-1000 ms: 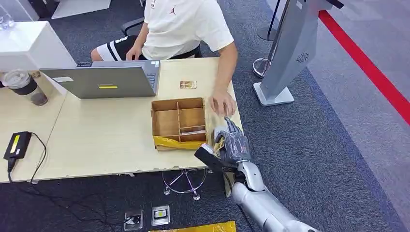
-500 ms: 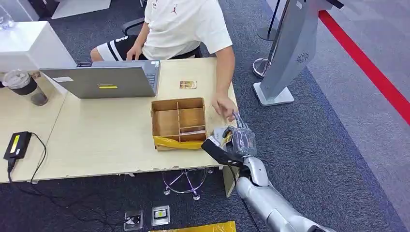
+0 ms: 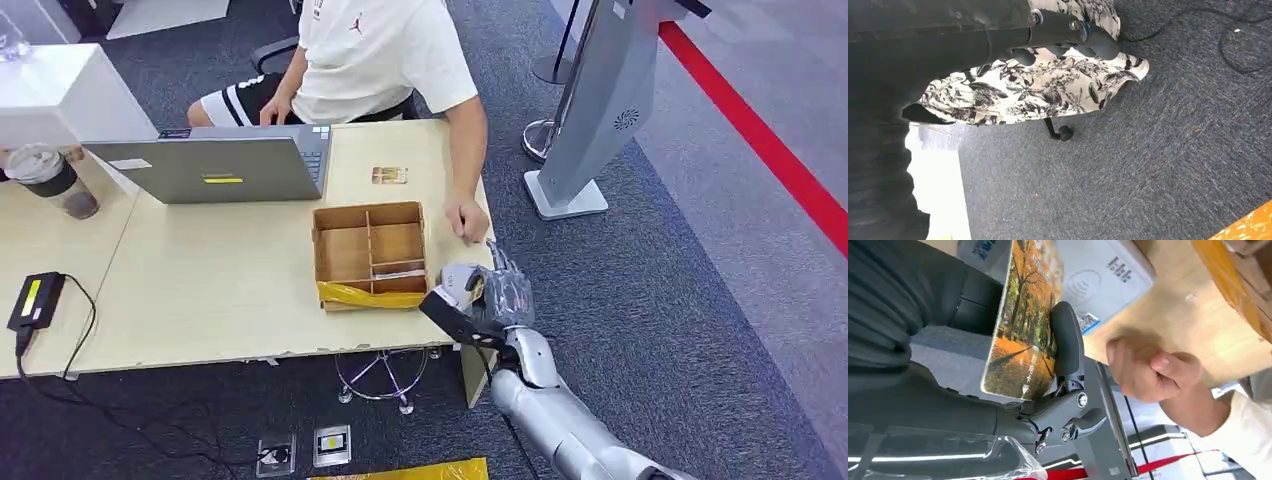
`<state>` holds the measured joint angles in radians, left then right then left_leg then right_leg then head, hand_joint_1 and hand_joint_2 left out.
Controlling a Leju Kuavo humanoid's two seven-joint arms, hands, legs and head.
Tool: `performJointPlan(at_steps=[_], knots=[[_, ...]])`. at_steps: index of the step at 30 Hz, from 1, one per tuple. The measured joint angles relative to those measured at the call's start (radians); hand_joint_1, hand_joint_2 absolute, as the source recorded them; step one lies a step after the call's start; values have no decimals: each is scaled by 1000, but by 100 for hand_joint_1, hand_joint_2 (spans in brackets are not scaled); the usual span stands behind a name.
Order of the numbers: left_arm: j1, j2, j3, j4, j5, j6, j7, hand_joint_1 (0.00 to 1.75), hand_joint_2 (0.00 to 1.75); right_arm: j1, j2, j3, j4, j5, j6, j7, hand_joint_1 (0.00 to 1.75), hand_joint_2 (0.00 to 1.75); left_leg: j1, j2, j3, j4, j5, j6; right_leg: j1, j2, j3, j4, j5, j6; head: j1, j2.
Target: Pass the card to the sensor for recognition and then transmit it.
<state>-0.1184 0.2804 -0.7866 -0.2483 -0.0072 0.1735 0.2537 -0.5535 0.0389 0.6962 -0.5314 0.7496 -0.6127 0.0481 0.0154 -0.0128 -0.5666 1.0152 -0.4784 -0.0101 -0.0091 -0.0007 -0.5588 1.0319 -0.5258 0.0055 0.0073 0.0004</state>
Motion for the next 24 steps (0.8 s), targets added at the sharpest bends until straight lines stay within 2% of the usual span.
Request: performJointPlan(at_steps=[5, 17, 22, 24], knots=[[0, 0, 0, 0, 2, 0, 0, 0, 175, 0, 0, 0, 12, 26, 21, 32, 175, 175, 0, 0, 1, 0, 0, 0, 0, 0, 0, 0, 0, 0, 0, 0], [0, 0, 0, 0, 4, 0, 1, 0, 175, -3, 0, 0, 26, 32, 41, 64, 175, 175, 0, 0, 2, 0, 0, 0, 0, 0, 2, 0, 1, 0, 0, 0], [0, 0, 0, 0, 4, 0, 4, 0, 175, -5, 0, 1, 27, 41, 36, 69, 175, 175, 0, 0, 2, 0, 0, 0, 0, 0, 2, 0, 1, 0, 0, 0], [0, 0, 0, 0, 4, 1, 4, 0, 175, -5, 0, 0, 25, 40, 8, 61, 175, 175, 0, 0, 2, 0, 0, 0, 0, 0, 2, 0, 1, 0, 0, 0]])
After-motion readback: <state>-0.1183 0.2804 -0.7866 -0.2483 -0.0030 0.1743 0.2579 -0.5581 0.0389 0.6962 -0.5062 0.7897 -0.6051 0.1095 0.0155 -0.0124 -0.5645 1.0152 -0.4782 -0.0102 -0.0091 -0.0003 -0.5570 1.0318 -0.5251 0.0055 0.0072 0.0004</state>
